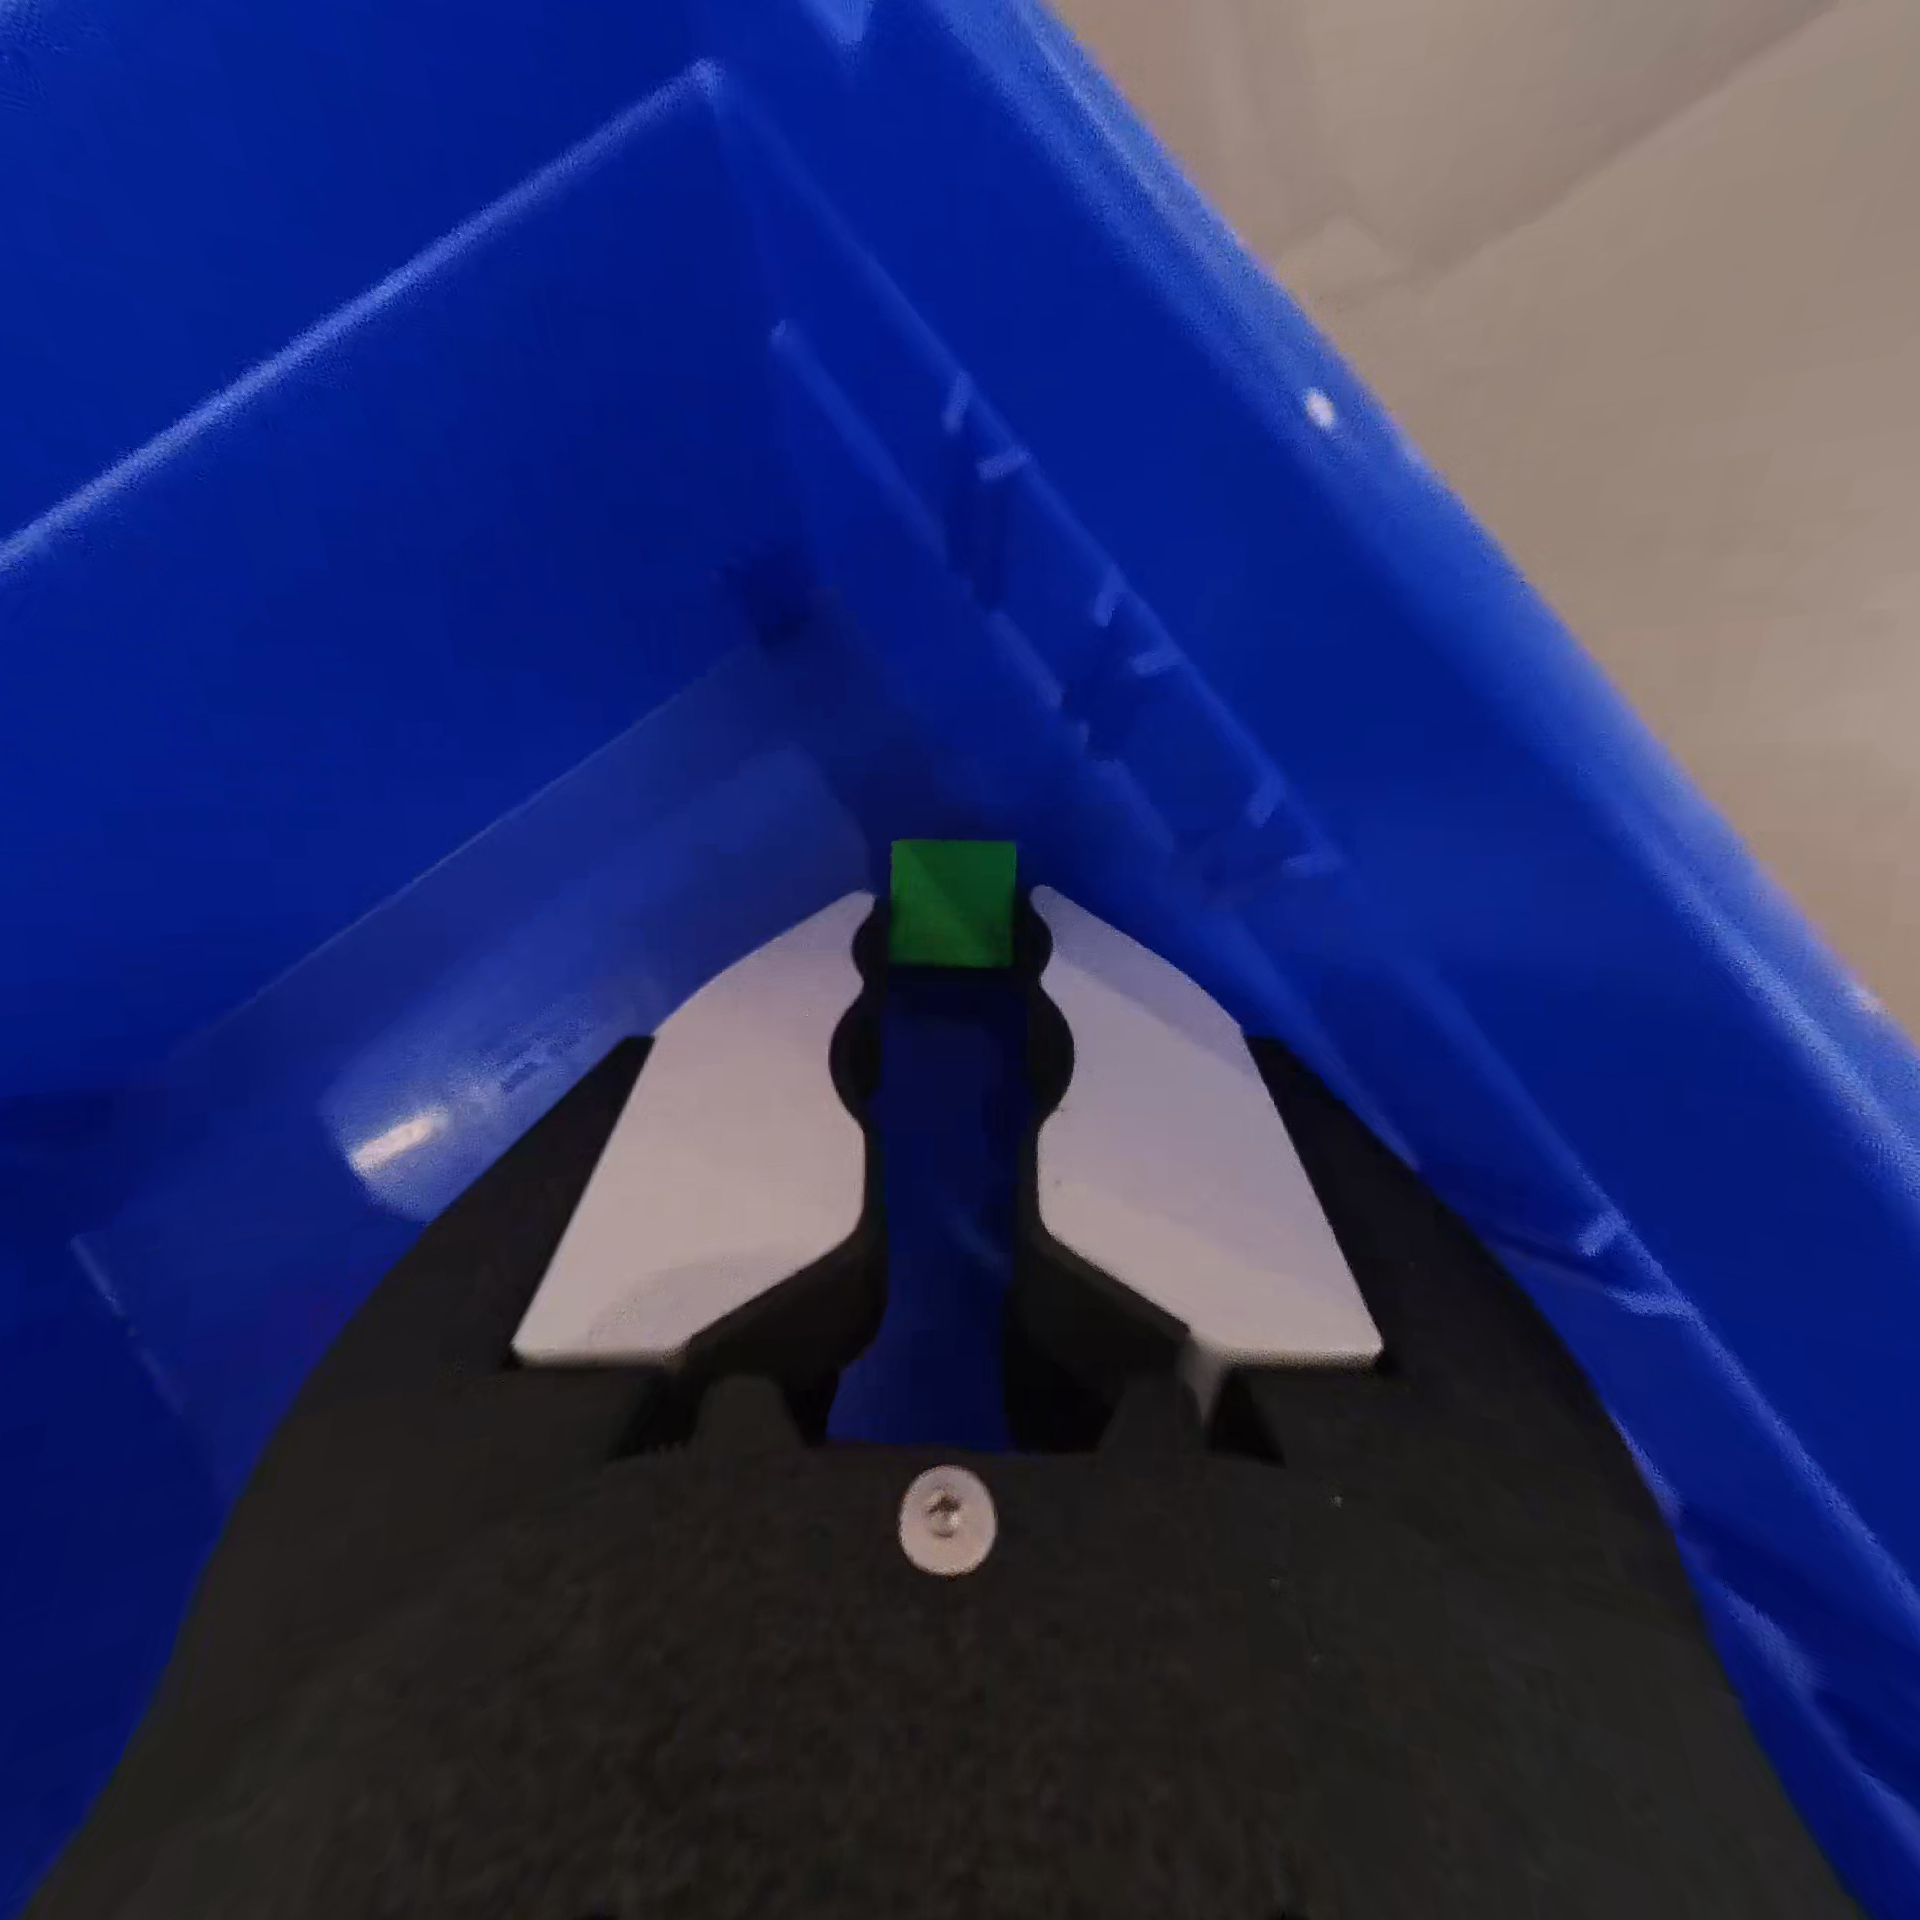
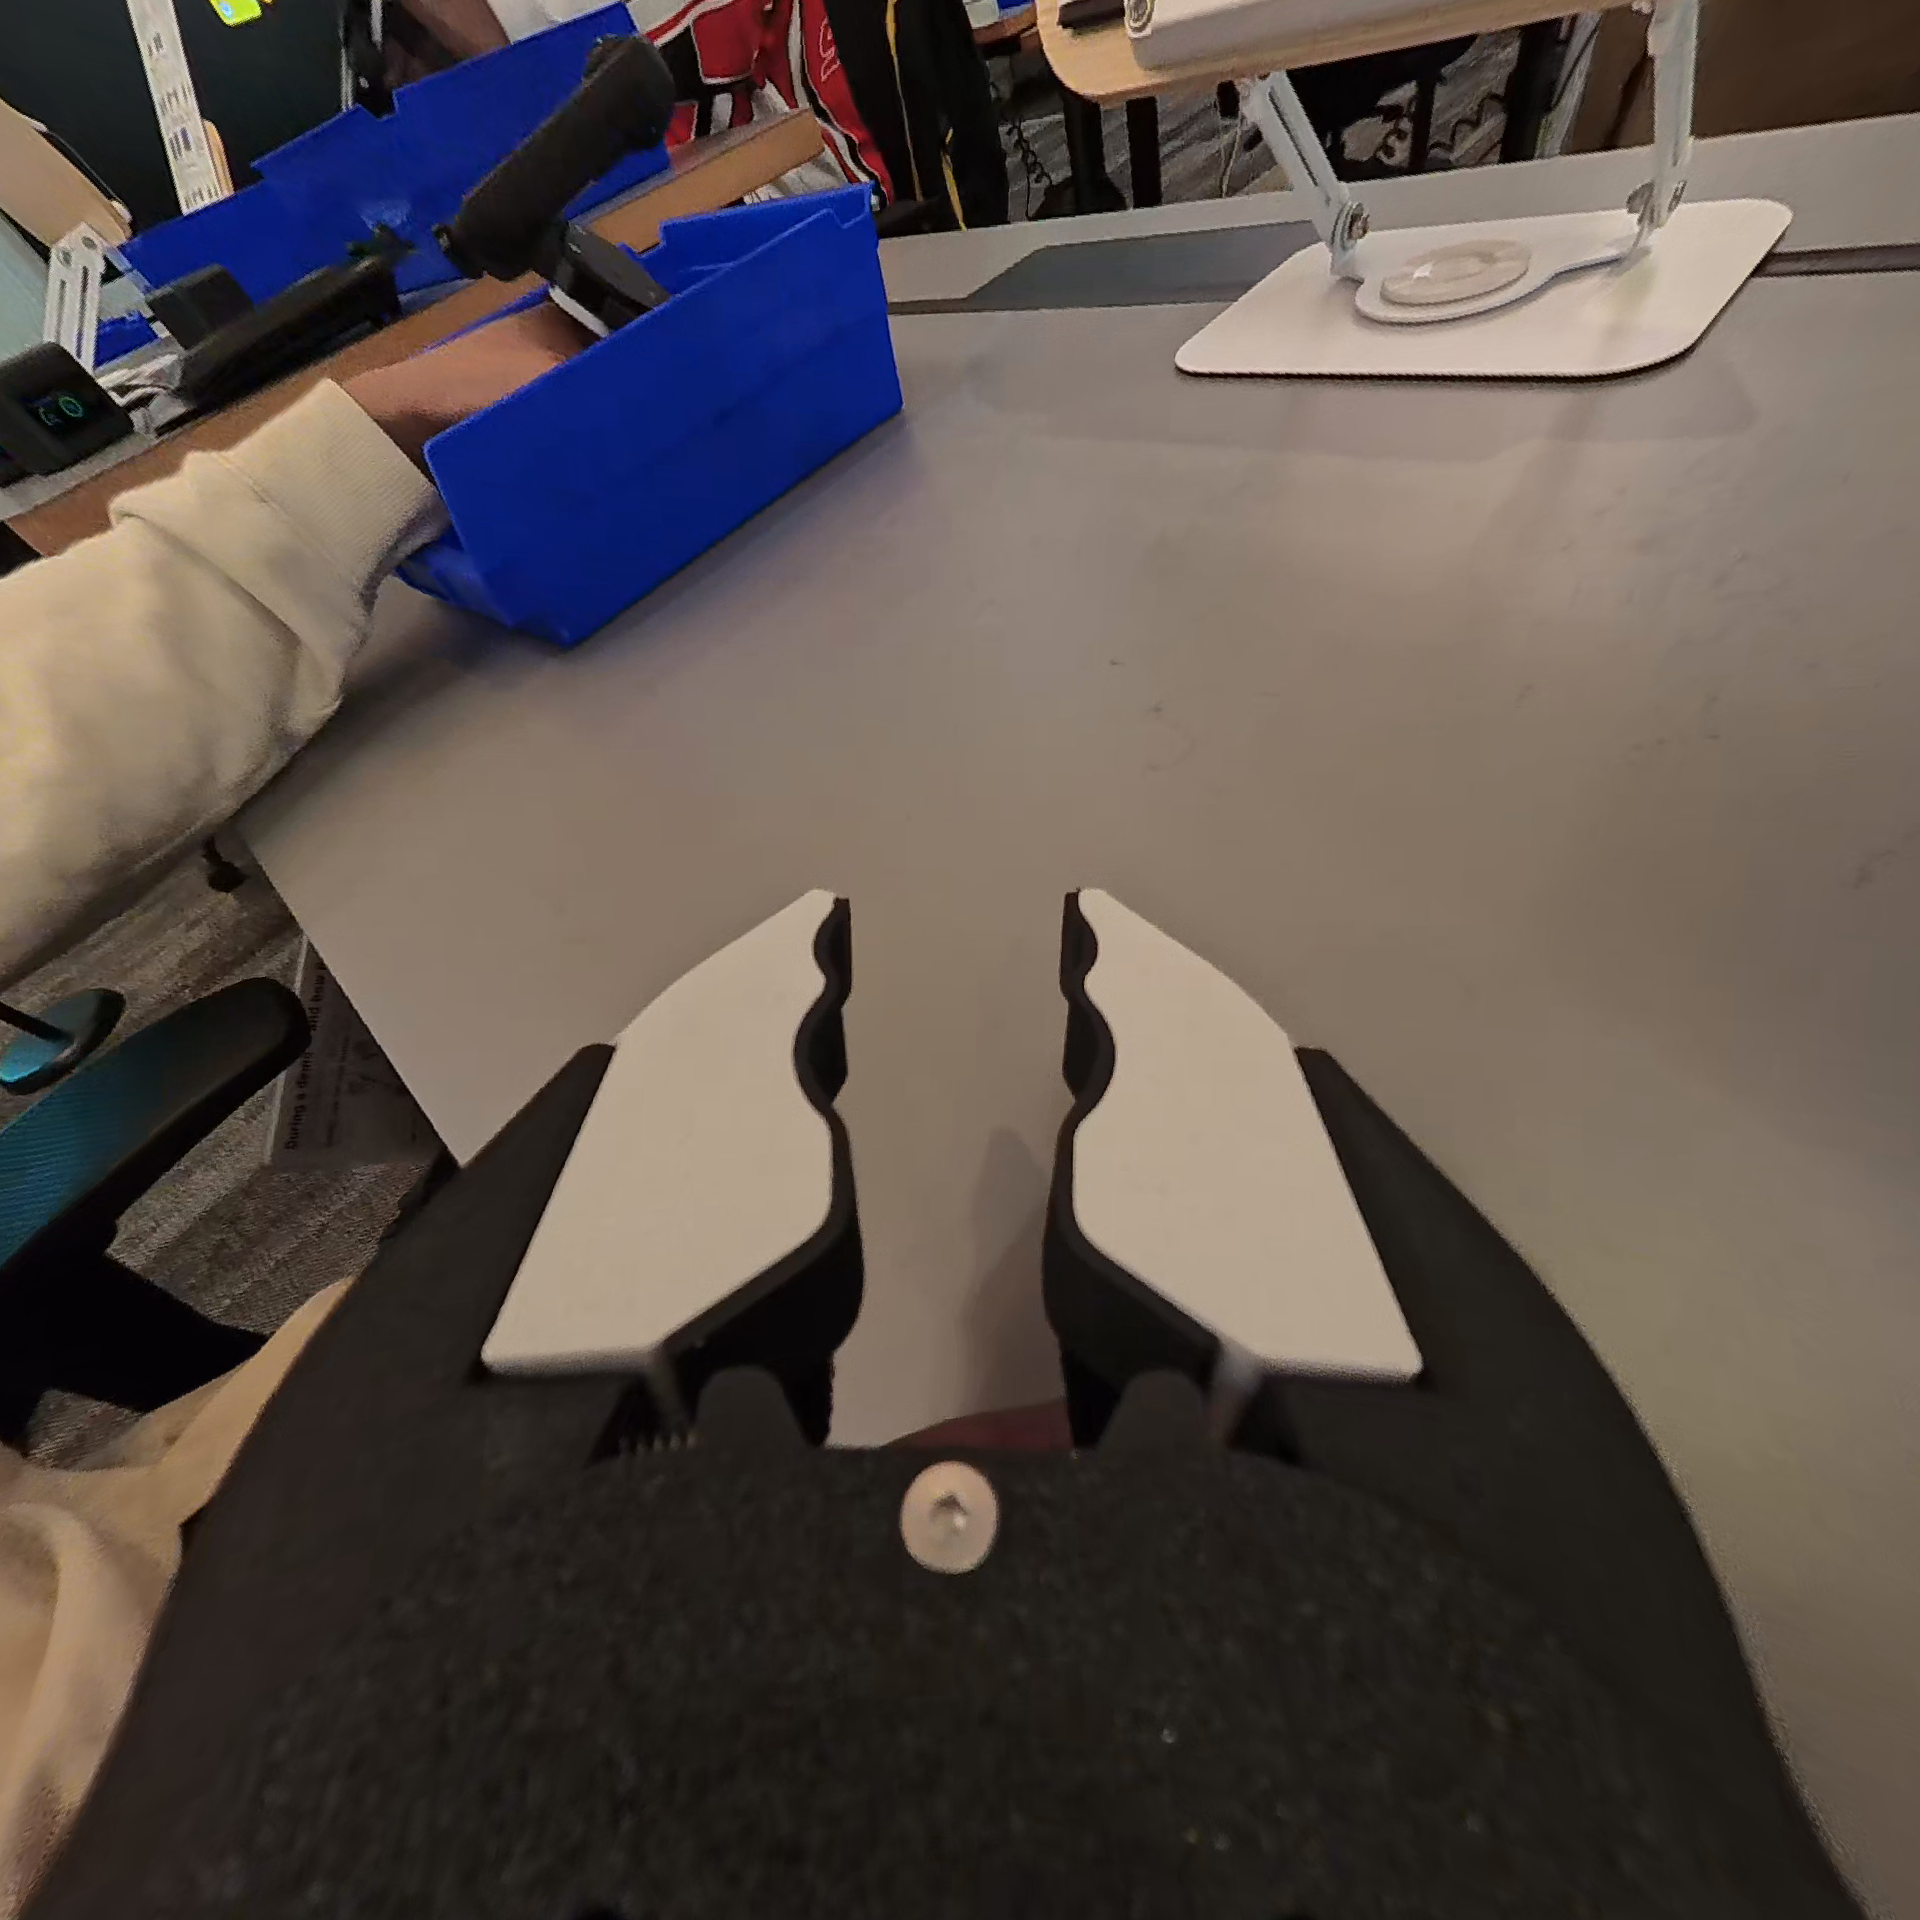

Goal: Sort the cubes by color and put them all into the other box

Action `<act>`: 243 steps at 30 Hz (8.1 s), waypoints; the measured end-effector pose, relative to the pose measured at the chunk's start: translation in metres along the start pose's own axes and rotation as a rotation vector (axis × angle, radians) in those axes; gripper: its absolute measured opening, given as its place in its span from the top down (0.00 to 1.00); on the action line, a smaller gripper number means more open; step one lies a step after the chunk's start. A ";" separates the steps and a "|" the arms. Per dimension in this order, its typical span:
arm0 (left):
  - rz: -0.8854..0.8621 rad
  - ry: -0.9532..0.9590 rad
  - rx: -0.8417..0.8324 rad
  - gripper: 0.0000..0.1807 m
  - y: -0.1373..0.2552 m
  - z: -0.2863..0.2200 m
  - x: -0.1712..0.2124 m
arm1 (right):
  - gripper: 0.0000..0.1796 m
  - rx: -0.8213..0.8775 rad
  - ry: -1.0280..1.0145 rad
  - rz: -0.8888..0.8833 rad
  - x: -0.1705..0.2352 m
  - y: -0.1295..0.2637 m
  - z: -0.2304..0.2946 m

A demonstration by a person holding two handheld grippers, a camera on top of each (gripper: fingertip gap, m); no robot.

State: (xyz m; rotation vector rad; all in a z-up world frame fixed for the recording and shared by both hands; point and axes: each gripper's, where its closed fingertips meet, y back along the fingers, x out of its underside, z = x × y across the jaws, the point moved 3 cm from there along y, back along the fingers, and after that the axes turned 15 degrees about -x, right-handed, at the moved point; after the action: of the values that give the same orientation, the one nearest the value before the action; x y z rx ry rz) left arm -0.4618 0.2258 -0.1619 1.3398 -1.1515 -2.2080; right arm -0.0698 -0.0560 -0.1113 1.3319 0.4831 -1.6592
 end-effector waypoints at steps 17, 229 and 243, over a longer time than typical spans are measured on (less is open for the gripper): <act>-0.735 0.265 -0.354 0.88 0.234 -0.025 0.039 | 0.80 0.003 0.046 -0.050 -0.020 0.024 0.005; -0.434 0.439 -0.379 0.74 0.247 -0.157 0.119 | 0.67 0.137 -0.011 -0.177 -0.023 -0.084 0.034; -0.244 0.645 -0.543 0.71 0.166 0.070 0.157 | 0.73 -0.070 -0.018 -0.167 -0.030 -0.083 0.058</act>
State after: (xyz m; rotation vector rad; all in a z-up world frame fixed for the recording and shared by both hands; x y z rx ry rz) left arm -0.6244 0.0578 -0.1111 1.7822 -0.1523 -1.7955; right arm -0.1709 -0.0467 -0.0837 1.2522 0.6508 -1.7725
